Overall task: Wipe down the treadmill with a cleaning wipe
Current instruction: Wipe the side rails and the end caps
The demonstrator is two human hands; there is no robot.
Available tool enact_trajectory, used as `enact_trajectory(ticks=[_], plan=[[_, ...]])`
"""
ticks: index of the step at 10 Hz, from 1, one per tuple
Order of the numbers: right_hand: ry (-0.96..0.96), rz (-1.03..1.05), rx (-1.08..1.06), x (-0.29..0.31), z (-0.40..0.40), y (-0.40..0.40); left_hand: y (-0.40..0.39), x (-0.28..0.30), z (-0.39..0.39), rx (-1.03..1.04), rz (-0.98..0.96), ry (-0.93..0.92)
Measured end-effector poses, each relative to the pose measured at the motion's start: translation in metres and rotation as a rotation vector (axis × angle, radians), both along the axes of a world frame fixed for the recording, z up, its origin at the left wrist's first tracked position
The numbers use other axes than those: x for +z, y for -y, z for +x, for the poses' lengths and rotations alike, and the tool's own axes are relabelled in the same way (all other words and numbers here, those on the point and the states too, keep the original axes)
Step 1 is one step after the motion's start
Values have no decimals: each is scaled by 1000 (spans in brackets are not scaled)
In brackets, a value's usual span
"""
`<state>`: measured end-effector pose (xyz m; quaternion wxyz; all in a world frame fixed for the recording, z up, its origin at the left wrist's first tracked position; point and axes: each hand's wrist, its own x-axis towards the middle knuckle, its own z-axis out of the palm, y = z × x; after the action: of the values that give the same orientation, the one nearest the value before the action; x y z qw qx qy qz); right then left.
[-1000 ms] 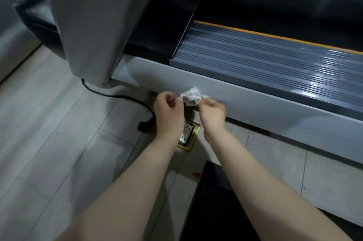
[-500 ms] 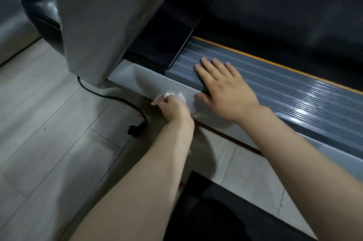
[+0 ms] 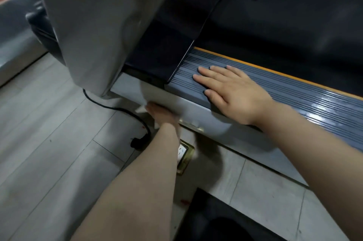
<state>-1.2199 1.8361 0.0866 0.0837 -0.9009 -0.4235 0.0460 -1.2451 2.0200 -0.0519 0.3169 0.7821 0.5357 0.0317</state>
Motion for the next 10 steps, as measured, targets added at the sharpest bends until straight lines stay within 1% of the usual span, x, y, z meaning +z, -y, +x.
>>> enact_trajectory(ticks=[1,2,3,4,5,6,7,8,9,10], plan=[[4,17,-34,-6,0,-2,-17,-11,2,245,-385,304],[-2,45,-55,-7,2,-1,-39,0,6,382,-797,837],[0,57,-62,-9,1,-3,-28,41,4,403,-535,1163],[2,84,-66,-9,2,-2,-25,56,17,296,-297,1262],[17,99,-61,-10,3,-1,-51,34,22,331,-369,1210],[26,107,-65,-13,3,0,-89,9,18,467,-762,1022],[23,110,-64,-14,4,-1,-121,0,21,477,-865,823],[24,123,-68,-14,6,0,-104,2,25,448,-760,812],[30,140,-76,-14,5,-2,-44,24,12,386,-485,860],[28,192,-87,-14,5,-4,19,53,-1,318,-363,1070]])
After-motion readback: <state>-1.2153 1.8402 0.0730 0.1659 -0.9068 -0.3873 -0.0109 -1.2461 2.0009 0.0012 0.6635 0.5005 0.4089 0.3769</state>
